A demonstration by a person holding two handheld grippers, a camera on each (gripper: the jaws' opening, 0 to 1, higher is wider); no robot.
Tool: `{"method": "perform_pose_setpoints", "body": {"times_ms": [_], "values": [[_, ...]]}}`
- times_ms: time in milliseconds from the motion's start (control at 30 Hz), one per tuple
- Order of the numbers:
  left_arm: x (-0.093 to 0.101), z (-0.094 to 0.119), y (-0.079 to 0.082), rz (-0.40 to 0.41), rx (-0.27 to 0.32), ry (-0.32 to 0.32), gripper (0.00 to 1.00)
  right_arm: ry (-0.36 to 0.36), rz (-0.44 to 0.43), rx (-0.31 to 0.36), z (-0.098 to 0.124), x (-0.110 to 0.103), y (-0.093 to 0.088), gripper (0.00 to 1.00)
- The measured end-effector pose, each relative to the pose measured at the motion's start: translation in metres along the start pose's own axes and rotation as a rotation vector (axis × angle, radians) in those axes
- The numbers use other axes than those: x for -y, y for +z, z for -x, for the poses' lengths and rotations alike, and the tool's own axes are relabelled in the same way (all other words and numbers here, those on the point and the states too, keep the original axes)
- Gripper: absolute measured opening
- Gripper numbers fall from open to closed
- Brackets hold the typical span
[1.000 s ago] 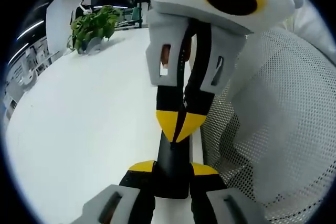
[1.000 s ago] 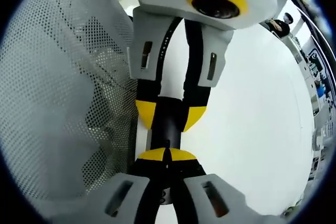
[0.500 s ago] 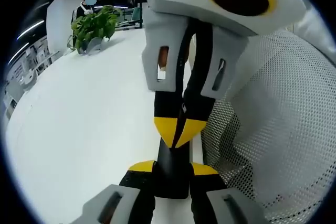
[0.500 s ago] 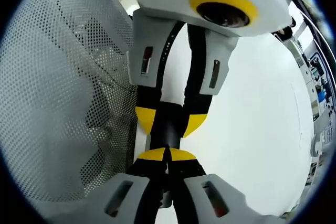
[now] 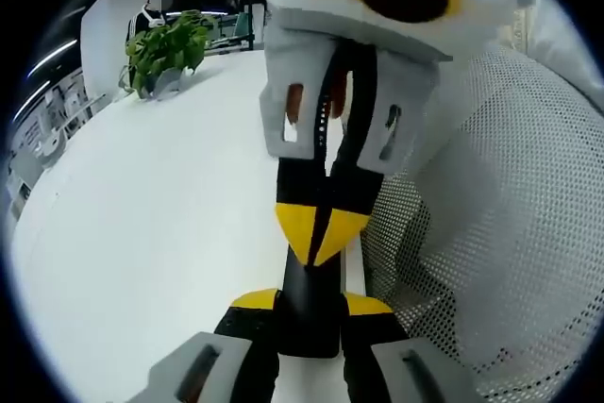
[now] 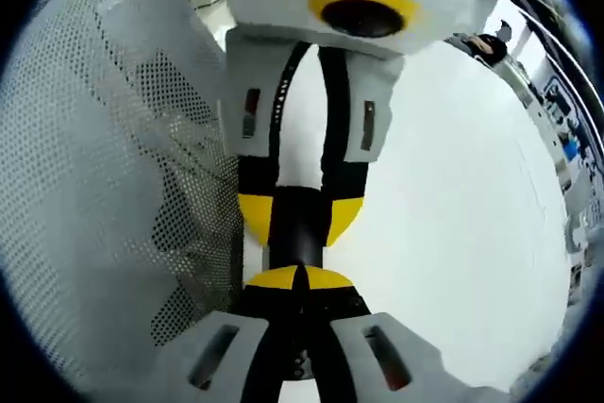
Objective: Press the specified remote control buttons in sequence, fully releasing each button before pressing the next.
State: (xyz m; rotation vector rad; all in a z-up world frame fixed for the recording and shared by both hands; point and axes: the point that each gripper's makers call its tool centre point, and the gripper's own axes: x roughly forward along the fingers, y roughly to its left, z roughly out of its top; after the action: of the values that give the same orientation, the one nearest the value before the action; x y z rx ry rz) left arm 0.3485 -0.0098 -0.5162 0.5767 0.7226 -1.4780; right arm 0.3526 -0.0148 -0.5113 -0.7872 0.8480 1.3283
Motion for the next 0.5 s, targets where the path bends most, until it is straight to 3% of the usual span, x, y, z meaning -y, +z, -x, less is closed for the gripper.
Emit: {"method": "perform_pose_setpoints", "body": {"times_ms": [67,233,367,500], "values": [[0.0,0.0,0.0,0.003,0.0,0.002,0.24,0.014,-0.068,0.041,0.002,0.001,-0.001,0.0],[0.001,0.0,0.0,0.005,0.002,0.001,0.24,-0.015,-0.044,0.052,0.01,0.006,-0.017,0.06],[0.0,0.0,0.0,0.003,0.001,0.0,0.24,-0.029,-0.006,0.049,0.019,0.008,-0.032,0.18],[0.001,0.0,0.0,0.0,0.0,0.001,0.24,-0.021,-0.035,0.051,0.023,0.007,-0.041,0.21]]}}
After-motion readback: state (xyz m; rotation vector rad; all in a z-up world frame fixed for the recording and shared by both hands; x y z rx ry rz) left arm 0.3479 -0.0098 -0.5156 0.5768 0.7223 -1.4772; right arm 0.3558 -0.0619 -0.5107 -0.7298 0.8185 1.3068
